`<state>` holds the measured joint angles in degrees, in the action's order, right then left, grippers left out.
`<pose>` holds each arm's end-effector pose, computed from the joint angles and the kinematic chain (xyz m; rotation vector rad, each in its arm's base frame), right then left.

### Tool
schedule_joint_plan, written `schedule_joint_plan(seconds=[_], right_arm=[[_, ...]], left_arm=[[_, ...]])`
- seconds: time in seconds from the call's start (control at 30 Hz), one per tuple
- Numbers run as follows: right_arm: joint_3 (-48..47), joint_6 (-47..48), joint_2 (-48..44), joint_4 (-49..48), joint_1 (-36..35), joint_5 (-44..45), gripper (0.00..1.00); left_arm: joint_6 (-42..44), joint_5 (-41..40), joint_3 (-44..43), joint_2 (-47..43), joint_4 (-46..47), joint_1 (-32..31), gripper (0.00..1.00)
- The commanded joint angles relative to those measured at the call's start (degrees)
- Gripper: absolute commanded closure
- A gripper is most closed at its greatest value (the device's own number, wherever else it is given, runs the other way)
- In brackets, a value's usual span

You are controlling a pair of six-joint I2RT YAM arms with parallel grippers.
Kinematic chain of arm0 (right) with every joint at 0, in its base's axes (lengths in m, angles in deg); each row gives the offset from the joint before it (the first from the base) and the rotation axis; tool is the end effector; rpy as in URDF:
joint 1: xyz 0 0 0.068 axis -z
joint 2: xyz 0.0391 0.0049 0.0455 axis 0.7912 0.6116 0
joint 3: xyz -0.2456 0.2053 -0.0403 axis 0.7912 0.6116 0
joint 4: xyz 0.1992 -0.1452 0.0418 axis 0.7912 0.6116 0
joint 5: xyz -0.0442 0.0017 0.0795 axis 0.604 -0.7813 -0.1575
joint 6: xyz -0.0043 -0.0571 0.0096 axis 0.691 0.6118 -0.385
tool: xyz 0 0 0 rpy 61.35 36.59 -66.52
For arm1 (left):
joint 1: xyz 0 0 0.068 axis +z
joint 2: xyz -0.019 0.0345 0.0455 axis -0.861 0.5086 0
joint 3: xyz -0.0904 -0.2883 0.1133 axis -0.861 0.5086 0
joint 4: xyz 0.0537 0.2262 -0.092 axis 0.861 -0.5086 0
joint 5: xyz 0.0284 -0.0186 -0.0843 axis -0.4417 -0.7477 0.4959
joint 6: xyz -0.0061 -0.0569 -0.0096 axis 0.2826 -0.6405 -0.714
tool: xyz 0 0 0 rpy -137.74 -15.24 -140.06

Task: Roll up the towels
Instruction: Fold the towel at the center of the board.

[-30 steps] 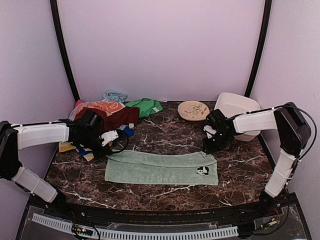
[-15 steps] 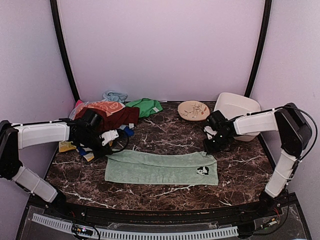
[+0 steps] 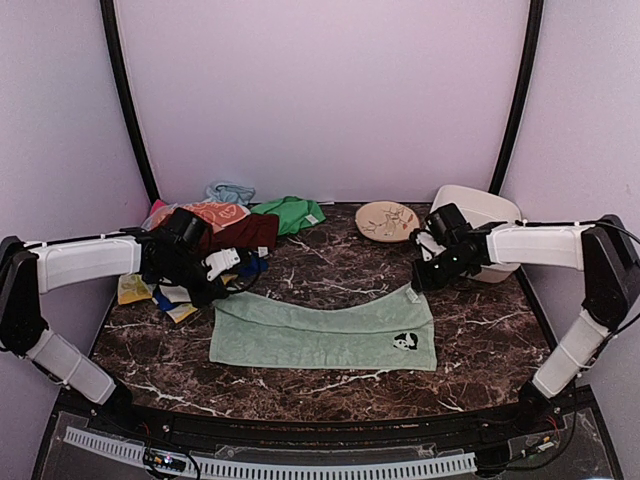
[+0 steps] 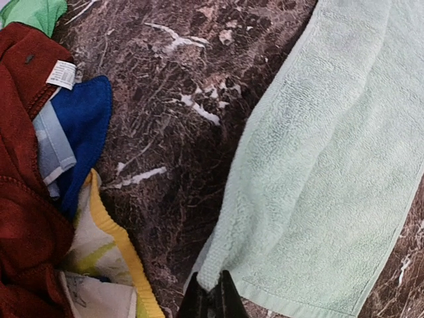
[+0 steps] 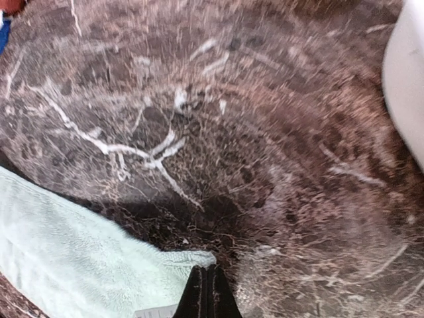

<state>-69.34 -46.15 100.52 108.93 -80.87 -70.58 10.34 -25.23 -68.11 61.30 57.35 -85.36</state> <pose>0.2806 0.1557 0.2422 -0.3177 2.6252 0.3503 0.2439 -0.1262 0.2661 1.3070 2.1644 -0.1577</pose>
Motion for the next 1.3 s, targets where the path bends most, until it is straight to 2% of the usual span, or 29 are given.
schedule_joint_plan(seconds=[0.0, 0.4, 0.5, 0.67, 0.77, 1.27], right_arm=[[-0.50, -0.43, -4.38, -1.41, 0.80, 1.36, 1.00], [2.58, -0.08, -11.07, -6.05, 0.94, 4.12, 1.00], [3.78, 0.07, -11.35, -5.21, 0.89, 3.59, 1.00], [8.94, -2.29, -14.86, -5.27, 0.37, 2.93, 1.00], [12.26, -4.78, -17.57, -4.68, -1.47, 3.98, 1.00], [22.68, -16.72, -26.88, -2.84, -11.38, 12.41, 1.00]], left_arm=[[-2.12, -2.86, -3.65, 1.32, 0.36, -0.17, 1.00], [-2.62, -10.42, -4.05, 1.04, 6.40, -0.20, 1.00], [-3.09, -9.17, -3.33, 0.45, 5.87, -0.23, 1.00], [-1.83, 0.07, -1.07, -1.87, 2.58, -0.33, 1.00], [-0.17, 2.75, 1.42, -2.66, 0.91, -1.34, 1.00], [2.00, 1.06, 11.17, -6.78, 0.97, -2.53, 1.00]])
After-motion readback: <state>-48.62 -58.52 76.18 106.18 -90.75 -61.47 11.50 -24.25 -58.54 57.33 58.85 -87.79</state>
